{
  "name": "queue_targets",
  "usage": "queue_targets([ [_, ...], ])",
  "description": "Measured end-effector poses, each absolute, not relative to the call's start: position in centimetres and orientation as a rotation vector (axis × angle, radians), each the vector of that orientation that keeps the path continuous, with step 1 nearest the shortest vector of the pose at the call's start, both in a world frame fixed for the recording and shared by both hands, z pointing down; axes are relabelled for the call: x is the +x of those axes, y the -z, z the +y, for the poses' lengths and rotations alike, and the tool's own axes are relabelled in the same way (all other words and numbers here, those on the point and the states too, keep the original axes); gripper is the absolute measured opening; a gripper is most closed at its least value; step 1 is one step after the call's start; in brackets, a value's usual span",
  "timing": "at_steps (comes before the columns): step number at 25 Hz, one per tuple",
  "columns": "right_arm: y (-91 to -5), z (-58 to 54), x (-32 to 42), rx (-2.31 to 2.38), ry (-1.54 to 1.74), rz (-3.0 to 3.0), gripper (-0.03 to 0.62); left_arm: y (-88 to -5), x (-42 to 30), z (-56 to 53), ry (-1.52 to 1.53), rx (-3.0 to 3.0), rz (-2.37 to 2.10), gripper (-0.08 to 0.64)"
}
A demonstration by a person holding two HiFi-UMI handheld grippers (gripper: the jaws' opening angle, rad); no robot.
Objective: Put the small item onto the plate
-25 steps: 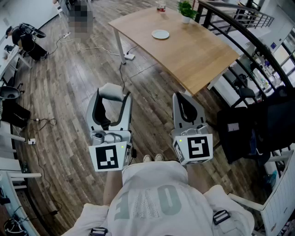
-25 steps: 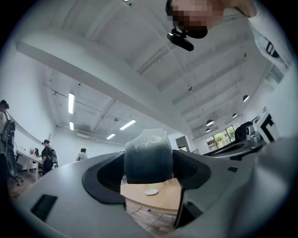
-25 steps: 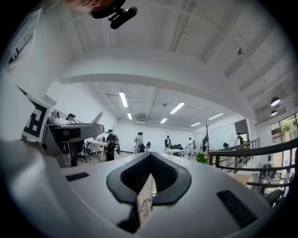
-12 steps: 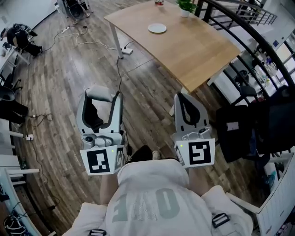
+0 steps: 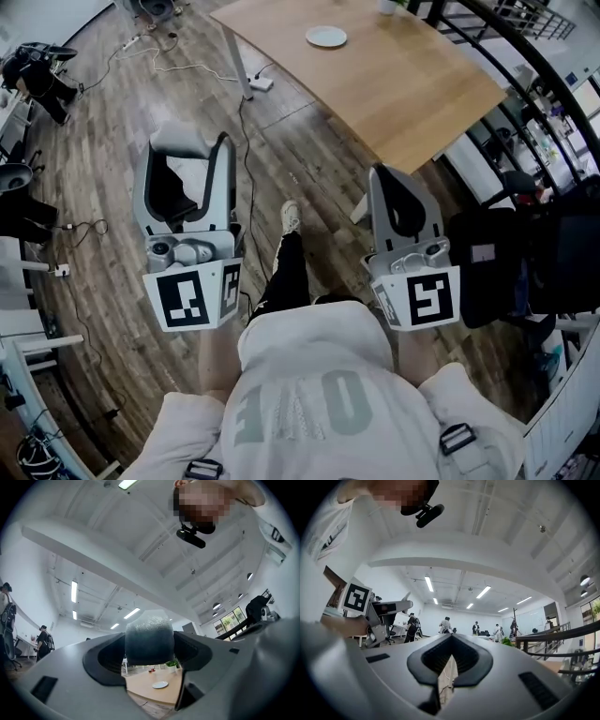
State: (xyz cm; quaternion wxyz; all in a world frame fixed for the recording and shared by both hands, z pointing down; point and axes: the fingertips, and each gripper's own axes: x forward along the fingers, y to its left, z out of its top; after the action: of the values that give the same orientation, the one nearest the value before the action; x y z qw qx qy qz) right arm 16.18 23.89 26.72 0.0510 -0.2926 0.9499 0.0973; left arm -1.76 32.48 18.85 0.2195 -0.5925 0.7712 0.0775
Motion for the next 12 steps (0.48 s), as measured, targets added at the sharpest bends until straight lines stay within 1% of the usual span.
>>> queue_targets([
  [5,-27.9,17.8,11.7,-0.853,-0.305,2.844,0.017,-21.9,-4.7,27.0,-0.21,-1.632,2.14,0.311],
  [8,-27.7,13.1,7.4,-0.844,-0.275,2.848,0.017,-22.9,-8.4,22.3,-0.208,-1.667,2.178,0.311],
  [12,-25.5,6.2,0.7,-0.859,-0.228,2.815,0.017,-21.6,-14.5,15.7,-0.158,-1.683,2.168,0.311],
])
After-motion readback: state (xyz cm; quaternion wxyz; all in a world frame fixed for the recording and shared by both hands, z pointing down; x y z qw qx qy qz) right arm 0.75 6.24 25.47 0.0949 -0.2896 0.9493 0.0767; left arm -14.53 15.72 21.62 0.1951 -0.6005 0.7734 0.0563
